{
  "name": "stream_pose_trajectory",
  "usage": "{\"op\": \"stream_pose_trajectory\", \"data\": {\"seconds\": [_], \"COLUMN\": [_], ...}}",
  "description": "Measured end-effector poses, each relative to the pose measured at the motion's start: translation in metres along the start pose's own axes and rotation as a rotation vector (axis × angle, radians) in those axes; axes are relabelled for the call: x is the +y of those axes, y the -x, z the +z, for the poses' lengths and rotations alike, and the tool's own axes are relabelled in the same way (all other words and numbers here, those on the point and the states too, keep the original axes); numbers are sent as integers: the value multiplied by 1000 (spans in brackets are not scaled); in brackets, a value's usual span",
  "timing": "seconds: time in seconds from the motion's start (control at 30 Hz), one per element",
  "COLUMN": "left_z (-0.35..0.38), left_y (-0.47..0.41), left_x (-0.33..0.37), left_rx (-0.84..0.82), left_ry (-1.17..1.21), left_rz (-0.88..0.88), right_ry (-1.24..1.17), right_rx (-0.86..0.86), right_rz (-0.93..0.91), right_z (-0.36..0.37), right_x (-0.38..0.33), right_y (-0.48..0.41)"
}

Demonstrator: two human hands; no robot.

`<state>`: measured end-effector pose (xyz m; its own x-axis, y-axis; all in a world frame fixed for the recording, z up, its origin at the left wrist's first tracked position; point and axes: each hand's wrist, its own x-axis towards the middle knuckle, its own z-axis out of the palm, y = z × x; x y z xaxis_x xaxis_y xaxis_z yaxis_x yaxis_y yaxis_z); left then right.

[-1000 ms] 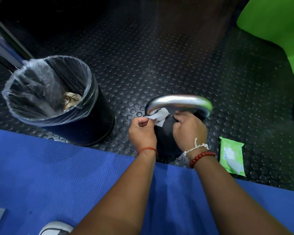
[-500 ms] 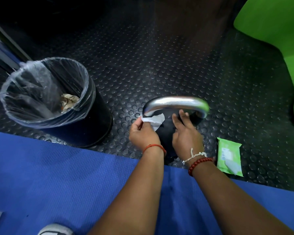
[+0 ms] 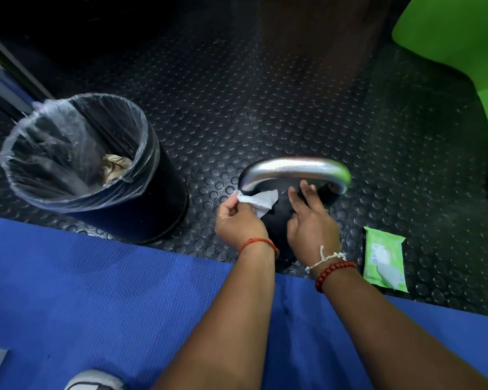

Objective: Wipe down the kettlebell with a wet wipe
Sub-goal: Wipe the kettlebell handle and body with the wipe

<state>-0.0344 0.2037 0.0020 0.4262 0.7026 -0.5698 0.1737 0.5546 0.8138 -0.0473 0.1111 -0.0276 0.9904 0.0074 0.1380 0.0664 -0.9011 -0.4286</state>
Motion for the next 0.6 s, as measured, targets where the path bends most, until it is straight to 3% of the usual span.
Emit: {"op": "stream_pose_trajectory", "data": {"seconds": [0.17,0.3,0.6], "left_z": [1,1,-3], "left_y": [9,0,-11], "left_x": [3,4,3], "left_rx": [-15,-20,-36], "left_ry": [115,46,47], "left_rz": [-57,29,32], "right_ry": [-18,-32,-43], "right_rx": [-46,-50,-59], "right_rz": [26,39,44], "right_z": [-4,-5,-6], "right_x": [0,-2,-2], "right_y": [0,0,1]}}
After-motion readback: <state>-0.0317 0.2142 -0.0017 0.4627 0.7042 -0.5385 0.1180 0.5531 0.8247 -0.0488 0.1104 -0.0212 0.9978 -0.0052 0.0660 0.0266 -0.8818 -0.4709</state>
